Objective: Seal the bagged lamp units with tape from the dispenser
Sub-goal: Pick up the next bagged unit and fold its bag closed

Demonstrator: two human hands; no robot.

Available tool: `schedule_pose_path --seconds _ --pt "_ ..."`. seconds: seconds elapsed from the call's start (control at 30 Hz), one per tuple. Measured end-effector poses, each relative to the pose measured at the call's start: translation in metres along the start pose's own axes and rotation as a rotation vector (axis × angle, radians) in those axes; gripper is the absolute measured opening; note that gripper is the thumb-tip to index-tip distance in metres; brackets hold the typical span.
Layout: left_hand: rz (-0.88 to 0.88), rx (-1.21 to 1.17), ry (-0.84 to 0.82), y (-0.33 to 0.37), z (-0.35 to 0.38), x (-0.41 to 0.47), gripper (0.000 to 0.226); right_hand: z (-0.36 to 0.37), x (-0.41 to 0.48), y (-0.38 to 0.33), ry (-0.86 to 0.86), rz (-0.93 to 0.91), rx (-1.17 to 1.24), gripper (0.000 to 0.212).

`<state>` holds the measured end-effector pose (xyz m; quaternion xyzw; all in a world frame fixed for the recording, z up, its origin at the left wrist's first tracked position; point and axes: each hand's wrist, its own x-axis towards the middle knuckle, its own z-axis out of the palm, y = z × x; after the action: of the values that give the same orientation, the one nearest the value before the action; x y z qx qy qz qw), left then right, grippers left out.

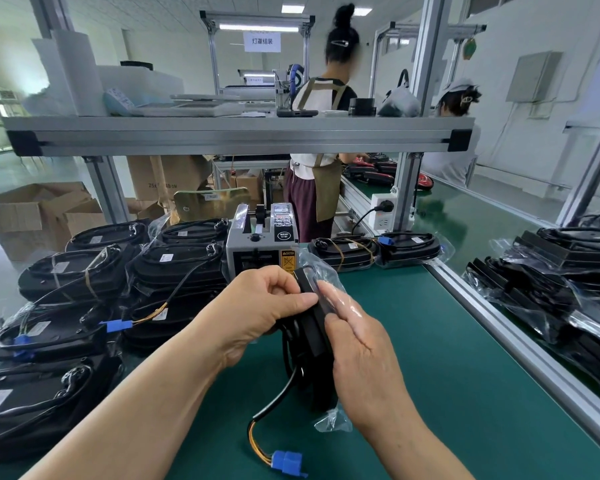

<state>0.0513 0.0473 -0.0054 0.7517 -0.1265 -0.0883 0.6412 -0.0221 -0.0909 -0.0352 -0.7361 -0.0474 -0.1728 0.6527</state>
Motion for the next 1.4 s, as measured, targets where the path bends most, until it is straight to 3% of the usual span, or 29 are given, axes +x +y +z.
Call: schedule_pose_path --seconds 0.13,0.27,0.4,0.5,0.63,0.8,0.93,1.03,1.1,1.17,1.27,1.4 --pt "-0.017 -0.019 0.061 0.001 0.003 -0.003 0.034 -0.001 0.0 0.003 0.007 -0.019 -0.004 0.046" --pt "-0.093 -0.052 0.146 -0.001 0.006 -0.008 0.073 -0.002 -0.003 0.004 -0.01 -0.03 0.005 0.047" --pt "-0.209 0.008 0.072 -0.003 0.005 -0.017 0.077 -0.003 -0.01 0.006 -0.008 -0.04 0.016 0.047" --pt "-0.203 -0.033 -0.018 -0.006 0.003 -0.022 0.078 -0.001 -0.017 0.009 -0.042 -0.079 0.038 0.05" --pt "-0.054 -0.034 0.035 -0.014 0.002 -0.021 0.078 0.001 -0.017 0.024 -0.039 -0.171 0.076 0.055" --pt "0.056 0.1 0.096 -0.025 0.002 -0.017 0.055 -0.003 -0.013 0.045 -0.112 -0.219 0.158 0.056" --pt "0.109 0.115 0.161 -0.039 0.01 -0.018 0.062 -0.011 -0.016 0.053 -0.188 -0.194 0.145 0.071" --pt "0.157 0.155 0.199 -0.054 0.017 -0.023 0.058 -0.016 -0.026 0.054 -0.093 -0.193 0.02 0.066" --pt "0.225 0.193 0.222 -0.064 0.024 -0.03 0.053 -0.018 -0.034 0.055 0.098 -0.188 -0.115 0.055" --pt "0.295 0.23 0.233 -0.074 0.033 -0.037 0.049 -0.018 -0.039 0.052 0.242 -0.139 -0.228 0.058" --pt "0.363 0.221 0.255 -0.087 0.044 -0.044 0.04 -0.014 -0.039 0.045 0.199 -0.087 -0.335 0.071" --pt "0.365 0.242 0.282 -0.097 0.05 -0.049 0.048 -0.007 -0.036 0.037 0.15 -0.024 -0.279 0.055"
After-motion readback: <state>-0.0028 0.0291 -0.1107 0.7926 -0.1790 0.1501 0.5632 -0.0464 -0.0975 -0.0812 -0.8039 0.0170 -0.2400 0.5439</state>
